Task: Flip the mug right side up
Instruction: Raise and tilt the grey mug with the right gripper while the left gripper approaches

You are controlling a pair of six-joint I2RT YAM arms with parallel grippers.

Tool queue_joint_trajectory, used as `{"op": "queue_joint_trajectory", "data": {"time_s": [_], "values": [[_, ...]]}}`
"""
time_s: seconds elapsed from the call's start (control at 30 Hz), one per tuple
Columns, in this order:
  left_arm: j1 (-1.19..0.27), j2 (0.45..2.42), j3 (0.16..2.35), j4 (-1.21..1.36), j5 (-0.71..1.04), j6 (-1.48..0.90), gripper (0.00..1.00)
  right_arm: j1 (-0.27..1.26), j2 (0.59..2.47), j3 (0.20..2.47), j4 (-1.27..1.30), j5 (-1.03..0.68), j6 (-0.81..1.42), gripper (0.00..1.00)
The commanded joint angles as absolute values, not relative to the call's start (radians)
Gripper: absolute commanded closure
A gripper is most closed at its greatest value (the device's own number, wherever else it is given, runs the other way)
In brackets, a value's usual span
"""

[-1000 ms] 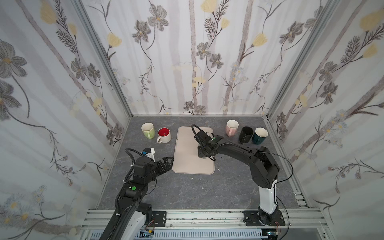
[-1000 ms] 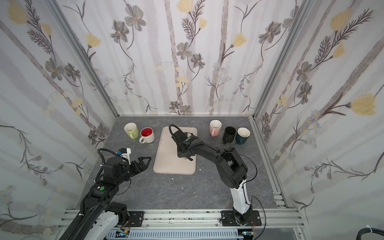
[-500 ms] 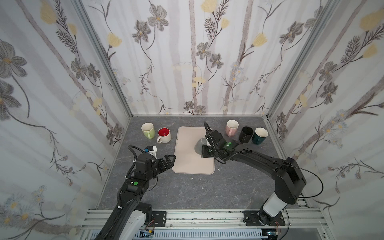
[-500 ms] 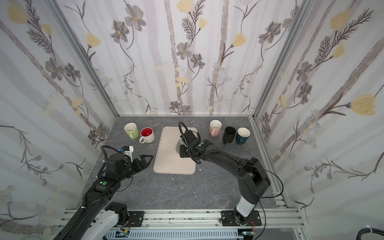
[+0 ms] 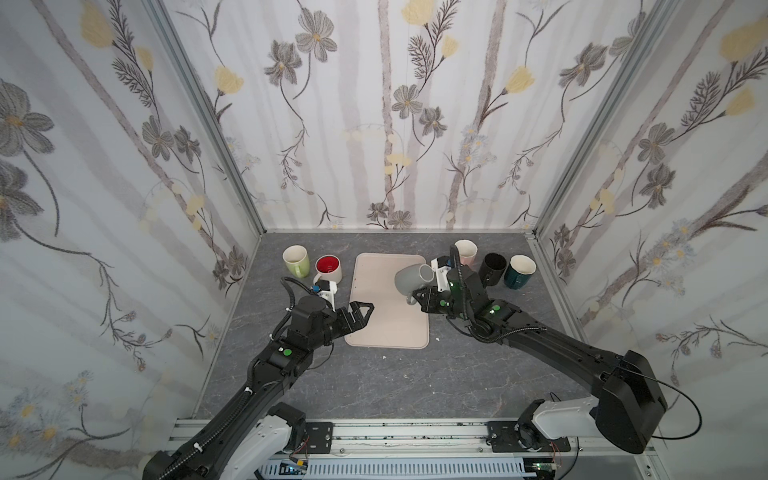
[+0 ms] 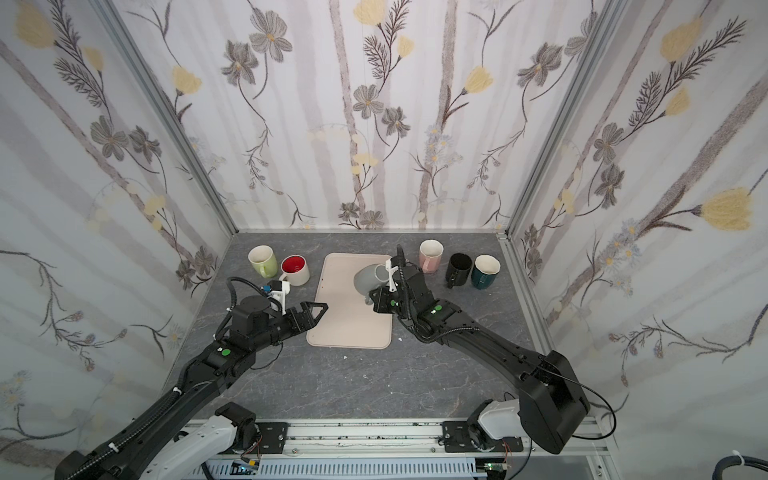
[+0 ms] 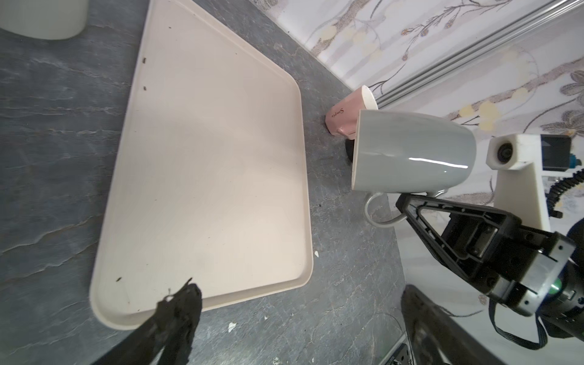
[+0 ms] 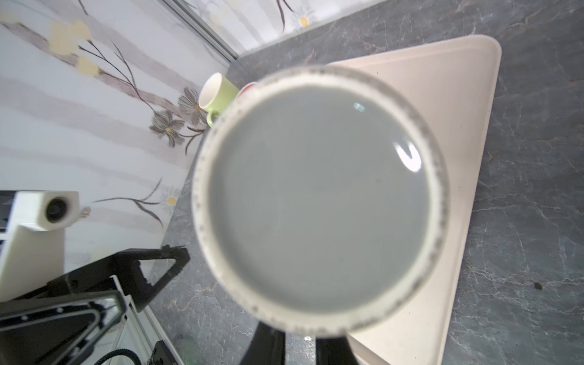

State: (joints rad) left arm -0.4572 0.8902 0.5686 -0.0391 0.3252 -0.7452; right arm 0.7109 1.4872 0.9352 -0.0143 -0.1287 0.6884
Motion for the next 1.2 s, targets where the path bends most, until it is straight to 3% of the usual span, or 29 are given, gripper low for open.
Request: {"op": "queue_joint_trajectory", "data": {"time_s": [0.0,0.5,1.17], "values": [[-0.489,0.932,0.58,0.151,0.325,-0.811,0.0,0.702,1.435,0.896,0.181,-0.162,0.715,1.0],[-0.619,1.149,0.63,0.579,0.321,-0.923,0.0,0.671,1.229,0.69,0.431,-0.252,0.762,1.0],[-0.721,1.336,0.685,0.886,0.396,-1.003,0.17,0.623,1.086,0.567,0.61,-0.286,0.769,1.0]]}}
